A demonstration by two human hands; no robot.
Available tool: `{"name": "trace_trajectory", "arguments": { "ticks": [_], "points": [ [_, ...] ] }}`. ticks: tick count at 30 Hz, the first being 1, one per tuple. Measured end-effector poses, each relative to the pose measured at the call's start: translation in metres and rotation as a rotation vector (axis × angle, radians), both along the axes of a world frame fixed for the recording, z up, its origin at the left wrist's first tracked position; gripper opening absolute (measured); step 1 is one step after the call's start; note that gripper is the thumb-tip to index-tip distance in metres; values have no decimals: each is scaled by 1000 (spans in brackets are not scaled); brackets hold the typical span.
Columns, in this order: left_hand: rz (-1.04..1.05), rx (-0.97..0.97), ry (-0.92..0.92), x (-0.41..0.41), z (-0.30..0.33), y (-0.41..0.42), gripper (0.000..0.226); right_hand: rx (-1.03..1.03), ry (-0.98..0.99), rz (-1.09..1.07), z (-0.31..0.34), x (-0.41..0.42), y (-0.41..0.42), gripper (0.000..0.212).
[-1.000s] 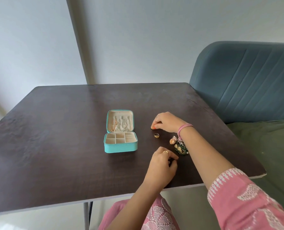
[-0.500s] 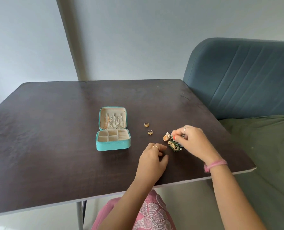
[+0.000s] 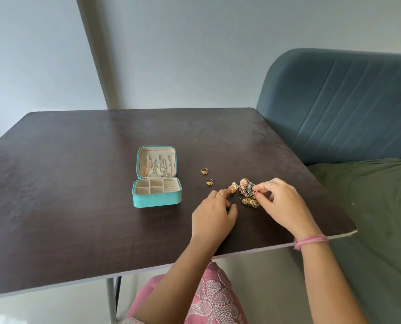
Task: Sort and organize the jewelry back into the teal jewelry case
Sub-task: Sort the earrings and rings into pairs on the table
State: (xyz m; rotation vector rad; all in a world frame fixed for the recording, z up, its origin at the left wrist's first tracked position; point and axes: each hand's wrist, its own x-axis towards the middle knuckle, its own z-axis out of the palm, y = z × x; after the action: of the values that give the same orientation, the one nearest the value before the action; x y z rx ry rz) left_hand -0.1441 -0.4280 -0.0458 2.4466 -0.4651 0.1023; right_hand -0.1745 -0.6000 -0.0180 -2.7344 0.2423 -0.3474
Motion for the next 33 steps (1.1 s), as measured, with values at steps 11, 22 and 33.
{"name": "trace_trajectory", "arguments": {
  "ticks": [11,22,33],
  "points": [
    [-21,52,-35,-1,-2,0,38,-346,182,124,24,30,19,26],
    [-4,-81,53,-1,0,3,26,-205,118,144,31,33,16,11],
    [-2,-613,212,-5,0,15,10,335,91,302,35,12,32,5]
  ]
}}
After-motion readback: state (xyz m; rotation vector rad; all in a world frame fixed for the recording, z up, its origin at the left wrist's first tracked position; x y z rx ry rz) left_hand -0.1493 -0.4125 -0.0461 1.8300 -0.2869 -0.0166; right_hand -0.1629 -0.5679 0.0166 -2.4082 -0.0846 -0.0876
